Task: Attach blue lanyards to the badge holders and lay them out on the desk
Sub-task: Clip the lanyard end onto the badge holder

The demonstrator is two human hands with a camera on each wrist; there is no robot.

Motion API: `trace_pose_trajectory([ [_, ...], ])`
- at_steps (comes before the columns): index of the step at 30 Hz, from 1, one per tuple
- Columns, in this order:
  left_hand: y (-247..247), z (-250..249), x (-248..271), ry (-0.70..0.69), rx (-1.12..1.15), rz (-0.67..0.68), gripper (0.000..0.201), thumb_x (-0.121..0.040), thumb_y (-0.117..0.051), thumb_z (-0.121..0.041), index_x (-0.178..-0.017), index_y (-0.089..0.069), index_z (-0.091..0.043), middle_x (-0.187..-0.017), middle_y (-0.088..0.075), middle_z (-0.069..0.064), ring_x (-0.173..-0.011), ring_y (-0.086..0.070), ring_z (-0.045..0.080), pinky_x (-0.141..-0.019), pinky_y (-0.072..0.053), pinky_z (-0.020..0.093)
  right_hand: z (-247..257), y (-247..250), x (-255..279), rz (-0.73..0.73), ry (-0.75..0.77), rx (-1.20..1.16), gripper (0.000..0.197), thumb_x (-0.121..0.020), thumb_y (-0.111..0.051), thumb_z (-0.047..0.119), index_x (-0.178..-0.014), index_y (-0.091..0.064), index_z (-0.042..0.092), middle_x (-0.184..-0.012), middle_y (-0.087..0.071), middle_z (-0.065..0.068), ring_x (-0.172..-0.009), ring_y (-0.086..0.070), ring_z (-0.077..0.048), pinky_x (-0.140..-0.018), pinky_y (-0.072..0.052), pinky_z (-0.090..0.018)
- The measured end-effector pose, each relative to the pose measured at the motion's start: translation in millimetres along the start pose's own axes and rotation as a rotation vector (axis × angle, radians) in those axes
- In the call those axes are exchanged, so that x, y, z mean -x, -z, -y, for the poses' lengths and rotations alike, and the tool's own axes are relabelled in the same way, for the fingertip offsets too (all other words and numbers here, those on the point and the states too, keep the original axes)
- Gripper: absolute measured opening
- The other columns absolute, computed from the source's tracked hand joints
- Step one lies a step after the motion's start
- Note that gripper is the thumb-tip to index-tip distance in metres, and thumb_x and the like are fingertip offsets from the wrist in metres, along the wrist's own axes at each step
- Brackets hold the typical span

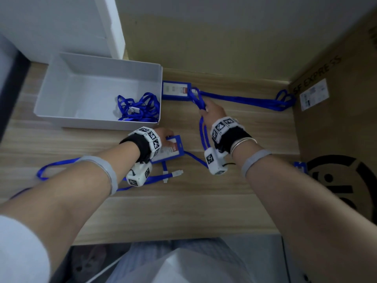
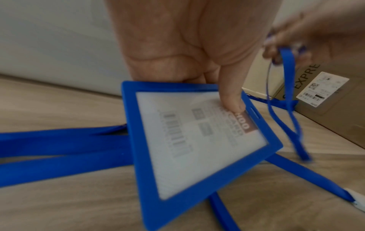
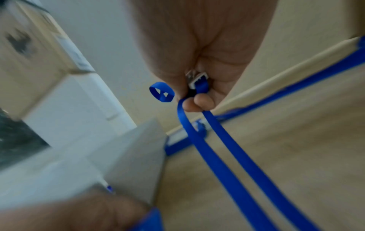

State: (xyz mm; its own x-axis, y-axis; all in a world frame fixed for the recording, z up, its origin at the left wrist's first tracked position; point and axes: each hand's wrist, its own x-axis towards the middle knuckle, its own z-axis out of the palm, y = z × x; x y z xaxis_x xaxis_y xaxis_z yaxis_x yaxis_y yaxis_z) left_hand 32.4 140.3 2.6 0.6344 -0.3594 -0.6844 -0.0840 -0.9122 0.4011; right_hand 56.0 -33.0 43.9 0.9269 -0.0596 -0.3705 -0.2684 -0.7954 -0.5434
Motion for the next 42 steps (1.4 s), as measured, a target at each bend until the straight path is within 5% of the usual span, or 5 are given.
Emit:
trace_pose_trajectory([
  [7,3,18,15,0.023,-0.012,-0.004,0.045,-0.094,-0.049,-0.031,-0.131,-0.048,-0.005,-0.134,-0.052,0.014,-0.121,-0.051,0.030,-0.101,-0.040,0.036,115,29,-8,-0.176,0.273,-0.324,0.025,-0.096,-0.044,0.012,-0.120,-0.051,0.009,-0.080,-0.056,0.003,-0.058,-0.052,-0.010,-0.057,-0.048,-0.023],
  [14,-1,48,29,0.026,0.087,-0.067,0.038,-0.091,-0.054,-0.028,-0.122,-0.058,-0.006,-0.128,-0.059,0.013,-0.118,-0.055,0.030,-0.087,-0.040,0.029,185,9,-8,-0.098,0.445,-0.421,0.023,-0.096,-0.043,0.005,-0.118,-0.049,-0.002,-0.068,-0.049,0.004,-0.054,-0.049,-0.014,-0.060,-0.050,-0.027],
  [33,2,71,32,0.049,-0.131,-0.057,0.054,-0.094,-0.045,-0.040,-0.140,-0.038,-0.013,-0.144,-0.045,0.009,-0.131,-0.043,0.026,-0.109,-0.033,0.036,136,-89,-33,0.392,0.147,0.077,0.038,-0.094,-0.050,0.013,-0.132,-0.048,0.016,-0.130,-0.055,-0.005,-0.111,-0.057,-0.024,-0.096,-0.050,-0.037],
  [38,5,64,29,0.027,-0.112,-0.031,0.056,-0.094,-0.046,-0.038,-0.144,-0.033,-0.013,-0.148,-0.039,0.007,-0.135,-0.038,0.025,-0.113,-0.029,0.036,129,-66,-33,0.186,0.050,-0.096,0.025,-0.095,-0.041,0.004,-0.101,-0.060,0.018,-0.094,-0.062,-0.007,-0.064,-0.058,-0.014,-0.051,-0.049,-0.023],
  [42,7,48,26,-0.013,-0.057,-0.016,0.052,-0.095,-0.047,-0.031,-0.140,-0.037,-0.007,-0.145,-0.041,0.012,-0.133,-0.041,0.026,-0.109,-0.030,0.033,104,-40,-29,0.117,0.053,0.022,0.026,-0.094,-0.041,0.005,-0.080,-0.056,0.021,-0.086,-0.062,-0.003,-0.068,-0.055,-0.016,-0.061,-0.047,-0.024],
])
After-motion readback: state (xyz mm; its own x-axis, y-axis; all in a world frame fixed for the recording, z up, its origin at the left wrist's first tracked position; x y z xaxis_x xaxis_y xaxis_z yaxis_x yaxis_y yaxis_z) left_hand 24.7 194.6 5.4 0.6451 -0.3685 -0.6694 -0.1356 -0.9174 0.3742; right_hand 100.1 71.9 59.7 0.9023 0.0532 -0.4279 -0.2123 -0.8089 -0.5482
